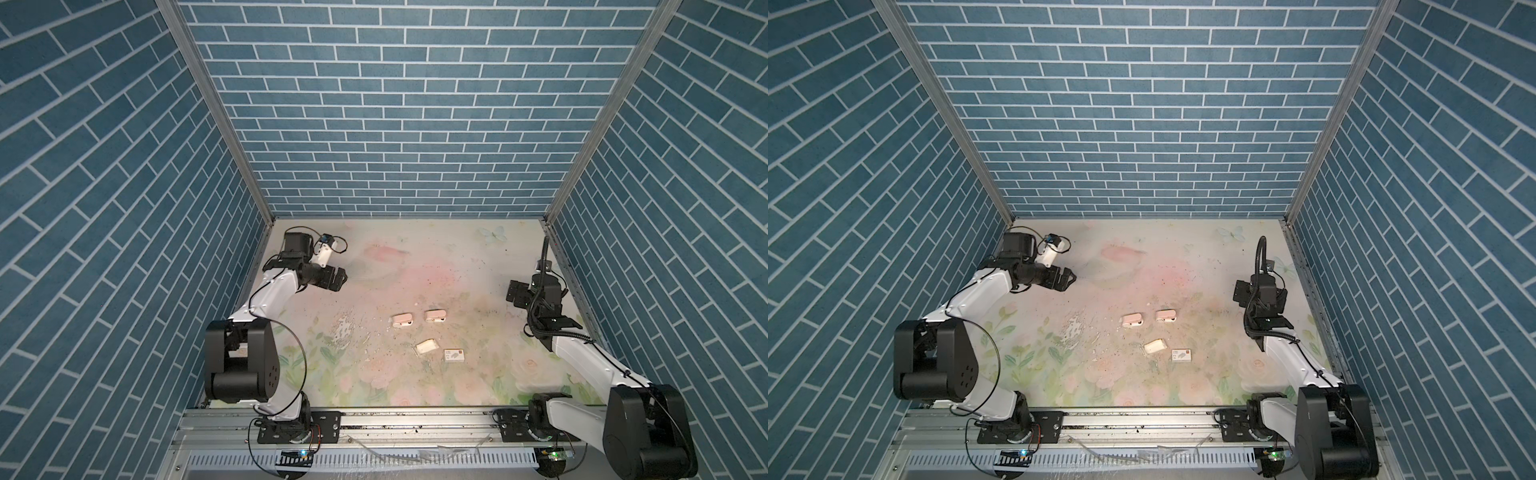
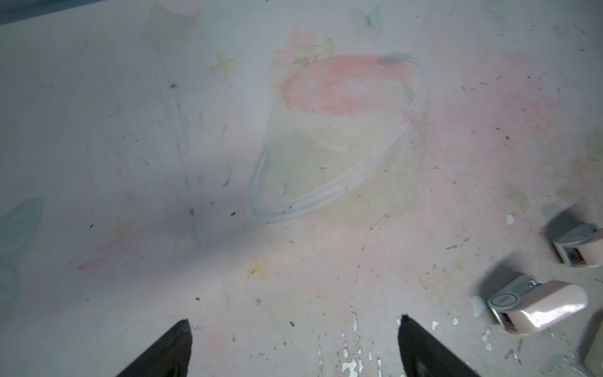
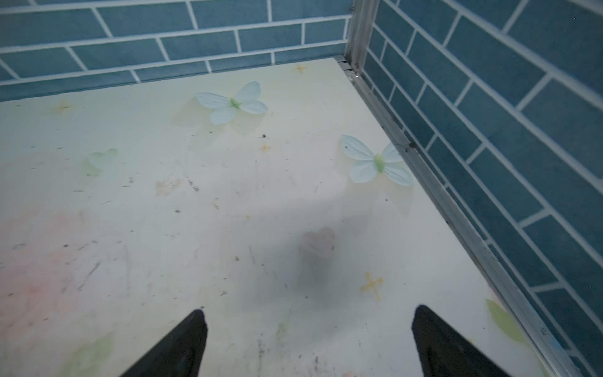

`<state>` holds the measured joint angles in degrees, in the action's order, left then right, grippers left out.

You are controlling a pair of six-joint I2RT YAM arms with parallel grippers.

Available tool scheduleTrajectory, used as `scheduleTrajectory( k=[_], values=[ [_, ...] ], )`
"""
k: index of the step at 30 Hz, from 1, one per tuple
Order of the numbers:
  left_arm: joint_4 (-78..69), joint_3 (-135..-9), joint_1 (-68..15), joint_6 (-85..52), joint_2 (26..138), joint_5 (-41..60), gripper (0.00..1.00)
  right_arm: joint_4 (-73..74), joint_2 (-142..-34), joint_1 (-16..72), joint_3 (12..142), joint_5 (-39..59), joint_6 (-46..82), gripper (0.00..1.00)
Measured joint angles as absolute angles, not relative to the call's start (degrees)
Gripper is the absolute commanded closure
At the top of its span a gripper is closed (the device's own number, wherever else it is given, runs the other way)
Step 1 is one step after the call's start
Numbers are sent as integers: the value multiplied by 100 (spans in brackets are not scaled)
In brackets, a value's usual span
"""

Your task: Load the staples into the stapler

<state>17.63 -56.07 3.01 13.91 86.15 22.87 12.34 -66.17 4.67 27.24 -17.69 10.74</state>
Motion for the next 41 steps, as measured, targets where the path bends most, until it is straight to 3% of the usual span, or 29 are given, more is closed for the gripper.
scheduleTrajectory(
  k=[11, 19, 23, 28, 34, 41],
  values=[
    [-2873, -2547, 609, 464, 8355, 2121, 0, 3315, -7456, -161, 1992, -1396, 891, 2],
    [-5319, -1730, 556, 336, 8591, 1883, 0, 4801, -8547, -344, 1988, -633, 746, 1],
    [-6342, -1087, 449, 366, 8875, 1806, 0, 4807, -8825, -344, 2016, -305, 696, 1],
    [-6639, -1149, 419, 364, 8923, 1691, 0, 4849, -8820, -344, 2132, -169, 633, 1],
    [-5863, -2001, 405, 434, 8868, 1752, 0, 4842, -8820, -344, 2143, -148, 580, 1],
    [-5433, -2067, 377, 493, 8829, 1787, 0, 4827, -8820, -338, 2191, -145, 552, 1]
  ],
)
